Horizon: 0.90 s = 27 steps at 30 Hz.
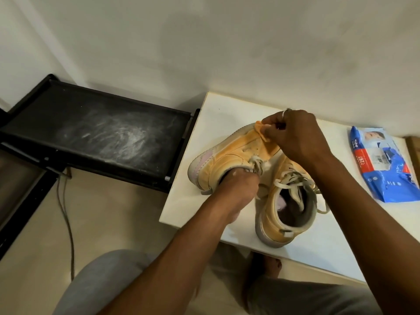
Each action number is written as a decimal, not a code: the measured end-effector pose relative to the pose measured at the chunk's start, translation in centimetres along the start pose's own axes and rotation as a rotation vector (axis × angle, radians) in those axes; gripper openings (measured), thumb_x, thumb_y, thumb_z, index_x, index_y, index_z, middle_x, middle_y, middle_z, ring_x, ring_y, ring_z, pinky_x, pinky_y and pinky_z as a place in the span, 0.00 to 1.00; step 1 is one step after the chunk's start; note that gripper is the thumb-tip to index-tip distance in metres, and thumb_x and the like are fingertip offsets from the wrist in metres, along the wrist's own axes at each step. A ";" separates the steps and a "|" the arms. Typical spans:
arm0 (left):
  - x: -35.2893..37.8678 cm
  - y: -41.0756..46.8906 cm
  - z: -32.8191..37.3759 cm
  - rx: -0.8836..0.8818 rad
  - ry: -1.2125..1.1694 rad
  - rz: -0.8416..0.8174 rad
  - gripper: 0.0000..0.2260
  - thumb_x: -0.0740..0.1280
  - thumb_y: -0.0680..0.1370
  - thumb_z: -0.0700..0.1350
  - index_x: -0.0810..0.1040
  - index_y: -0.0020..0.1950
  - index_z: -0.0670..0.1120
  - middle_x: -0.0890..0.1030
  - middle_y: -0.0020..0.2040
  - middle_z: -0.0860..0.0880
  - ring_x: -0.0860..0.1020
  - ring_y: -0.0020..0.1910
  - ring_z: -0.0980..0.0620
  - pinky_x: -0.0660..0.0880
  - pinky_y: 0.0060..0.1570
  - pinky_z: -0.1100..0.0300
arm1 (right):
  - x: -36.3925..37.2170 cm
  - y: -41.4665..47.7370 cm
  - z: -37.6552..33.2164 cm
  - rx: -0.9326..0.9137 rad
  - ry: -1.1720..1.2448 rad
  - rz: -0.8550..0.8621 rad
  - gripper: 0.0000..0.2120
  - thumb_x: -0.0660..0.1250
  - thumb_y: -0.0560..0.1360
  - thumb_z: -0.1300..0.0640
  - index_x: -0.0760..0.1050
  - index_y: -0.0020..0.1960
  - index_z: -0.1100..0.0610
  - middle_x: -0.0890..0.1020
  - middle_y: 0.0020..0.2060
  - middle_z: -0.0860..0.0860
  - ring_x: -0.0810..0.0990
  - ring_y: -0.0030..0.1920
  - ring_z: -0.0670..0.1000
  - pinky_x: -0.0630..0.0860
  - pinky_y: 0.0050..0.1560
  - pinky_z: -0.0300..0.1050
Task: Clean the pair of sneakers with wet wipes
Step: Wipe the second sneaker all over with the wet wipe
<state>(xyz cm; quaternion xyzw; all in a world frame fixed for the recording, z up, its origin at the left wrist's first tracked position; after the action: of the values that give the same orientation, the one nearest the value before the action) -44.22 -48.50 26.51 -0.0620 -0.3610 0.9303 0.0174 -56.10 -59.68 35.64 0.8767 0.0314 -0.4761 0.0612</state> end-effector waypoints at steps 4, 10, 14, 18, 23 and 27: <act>-0.4 0.7 -0.2 0.006 -0.052 0.020 0.11 0.66 0.78 0.47 0.75 0.60 0.49 0.79 0.52 0.52 0.76 0.52 0.49 0.75 0.57 0.53 | 1.9 -0.6 -1.9 -0.099 -0.002 -0.075 0.08 0.70 0.75 0.51 0.84 0.51 0.51 0.83 0.40 0.45 0.80 0.42 0.46 0.73 0.41 0.39; -0.4 1.0 -0.1 0.021 -0.118 0.029 0.15 0.68 0.75 0.49 0.78 0.61 0.50 0.80 0.54 0.51 0.77 0.54 0.46 0.76 0.59 0.45 | 1.6 0.2 -1.4 -0.124 -0.083 -0.016 0.07 0.69 0.74 0.52 0.84 0.49 0.51 0.84 0.42 0.47 0.80 0.42 0.47 0.75 0.43 0.41; -0.3 1.2 -0.2 0.019 -0.150 0.023 0.16 0.67 0.74 0.49 0.79 0.61 0.49 0.80 0.55 0.50 0.77 0.56 0.45 0.75 0.60 0.45 | -0.2 1.0 1.6 -0.002 -0.062 0.106 0.08 0.69 0.75 0.50 0.84 0.49 0.53 0.84 0.42 0.48 0.80 0.40 0.48 0.70 0.41 0.39; -0.3 1.3 -0.2 0.029 -0.150 0.031 0.14 0.66 0.76 0.47 0.78 0.61 0.50 0.80 0.54 0.51 0.77 0.55 0.46 0.76 0.60 0.45 | 1.3 0.4 0.1 -0.059 -0.015 0.024 0.08 0.69 0.75 0.51 0.84 0.50 0.51 0.84 0.43 0.47 0.80 0.43 0.46 0.73 0.43 0.40; -0.3 1.4 -0.1 0.038 -0.172 0.030 0.15 0.68 0.72 0.49 0.80 0.58 0.49 0.81 0.52 0.50 0.77 0.54 0.45 0.76 0.59 0.43 | 1.9 0.3 -0.7 -0.119 -0.031 -0.001 0.08 0.69 0.75 0.52 0.84 0.51 0.51 0.84 0.43 0.47 0.80 0.43 0.47 0.74 0.44 0.41; -0.4 2.0 -0.6 0.010 -0.176 0.043 0.10 0.66 0.77 0.45 0.80 0.58 0.48 0.81 0.50 0.49 0.77 0.53 0.46 0.76 0.59 0.44 | 0.1 1.0 1.4 -0.014 -0.057 0.117 0.08 0.68 0.75 0.53 0.84 0.50 0.52 0.84 0.43 0.49 0.80 0.43 0.49 0.73 0.43 0.42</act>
<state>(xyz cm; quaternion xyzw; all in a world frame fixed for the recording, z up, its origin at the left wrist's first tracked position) -43.74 -49.56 24.76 0.0125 -0.3551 0.9341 -0.0342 -57.06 -60.83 34.87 0.8626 -0.0183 -0.4964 0.0956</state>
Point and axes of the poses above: each hand's wrist, its own y-axis towards the middle knuckle, its own x-axis out of the palm, z = x × y, the point moved 8 cm from there along y, towards the middle knuckle
